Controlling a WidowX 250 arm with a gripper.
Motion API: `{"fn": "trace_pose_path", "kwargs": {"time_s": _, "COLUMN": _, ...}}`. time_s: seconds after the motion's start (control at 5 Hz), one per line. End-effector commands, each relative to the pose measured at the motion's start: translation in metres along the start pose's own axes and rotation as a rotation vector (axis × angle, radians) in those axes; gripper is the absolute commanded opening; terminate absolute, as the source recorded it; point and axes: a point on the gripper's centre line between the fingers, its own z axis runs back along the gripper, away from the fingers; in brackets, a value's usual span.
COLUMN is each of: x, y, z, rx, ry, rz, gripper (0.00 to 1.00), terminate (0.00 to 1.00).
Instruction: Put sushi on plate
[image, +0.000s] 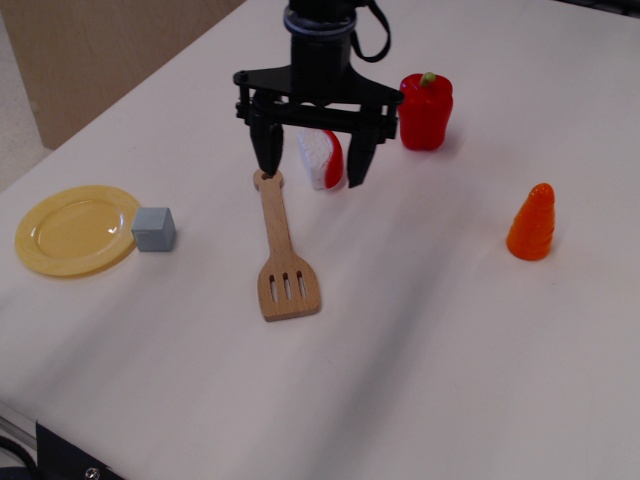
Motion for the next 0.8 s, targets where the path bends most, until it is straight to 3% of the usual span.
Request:
{"fn": "trace_pose_path", "kwargs": {"time_s": 0.0, "x": 0.049, "y": 0.027, "z": -0.004, "rx": -0.004, "ry": -0.129, "rz": 0.119, "gripper": 1.00, "terminate": 0.00}}
{"fn": "trace_pose_path", "kwargs": {"time_s": 0.2, "x": 0.063, "y": 0.027, "z": -0.007, "rx": 0.013, "ry": -0.167, "rz": 0.148, "gripper": 1.00, "terminate": 0.00}}
{"fn": "trace_pose_path", "kwargs": {"time_s": 0.6, "x": 0.084, "y": 0.014, "z": -0.017, "rx": -0.027, "ry": -0.189, "rz": 0.169, "gripper": 1.00, "terminate": 0.00}}
